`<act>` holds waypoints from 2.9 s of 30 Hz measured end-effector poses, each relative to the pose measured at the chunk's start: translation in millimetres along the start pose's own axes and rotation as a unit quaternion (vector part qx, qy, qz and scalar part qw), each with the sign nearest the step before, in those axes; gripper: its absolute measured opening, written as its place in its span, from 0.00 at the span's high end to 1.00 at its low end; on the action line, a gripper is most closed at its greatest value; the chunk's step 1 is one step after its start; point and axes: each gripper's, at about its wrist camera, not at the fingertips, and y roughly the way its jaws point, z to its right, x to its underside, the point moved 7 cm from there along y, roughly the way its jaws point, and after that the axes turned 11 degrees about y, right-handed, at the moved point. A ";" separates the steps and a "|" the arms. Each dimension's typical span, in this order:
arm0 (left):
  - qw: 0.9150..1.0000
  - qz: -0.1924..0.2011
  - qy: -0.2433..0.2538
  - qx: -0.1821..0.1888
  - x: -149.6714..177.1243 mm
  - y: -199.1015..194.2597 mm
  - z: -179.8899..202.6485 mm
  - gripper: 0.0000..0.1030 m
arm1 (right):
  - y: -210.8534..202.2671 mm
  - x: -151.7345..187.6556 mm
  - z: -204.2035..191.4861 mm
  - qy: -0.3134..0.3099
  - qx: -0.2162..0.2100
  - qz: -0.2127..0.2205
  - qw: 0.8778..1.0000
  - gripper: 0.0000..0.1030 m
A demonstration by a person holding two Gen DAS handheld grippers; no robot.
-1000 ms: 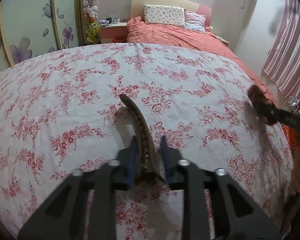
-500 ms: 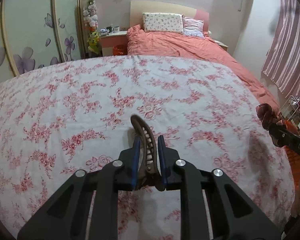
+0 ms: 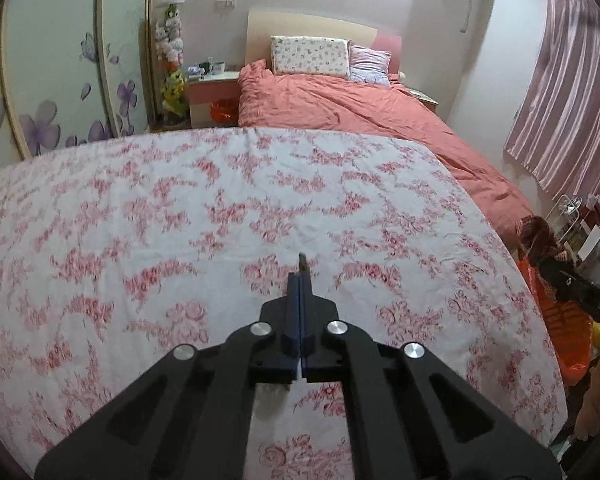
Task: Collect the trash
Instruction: 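Carry clip and cloth over the orange basket and open both tools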
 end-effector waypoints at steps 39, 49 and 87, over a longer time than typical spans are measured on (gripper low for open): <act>0.998 0.037 0.055 0.005 -23.7 -25.8 42.3 0.87 | -33.2 -1.3 17.4 0.021 -0.017 0.028 0.999 0.78; 0.993 0.073 0.090 0.035 -43.6 -63.6 96.2 0.87 | -65.5 -9.1 36.2 0.038 -0.018 0.063 0.997 0.78; 0.953 0.069 0.202 0.214 -49.3 -50.8 345.7 0.87 | -100.1 -30.6 196.9 0.182 0.063 0.150 0.970 0.78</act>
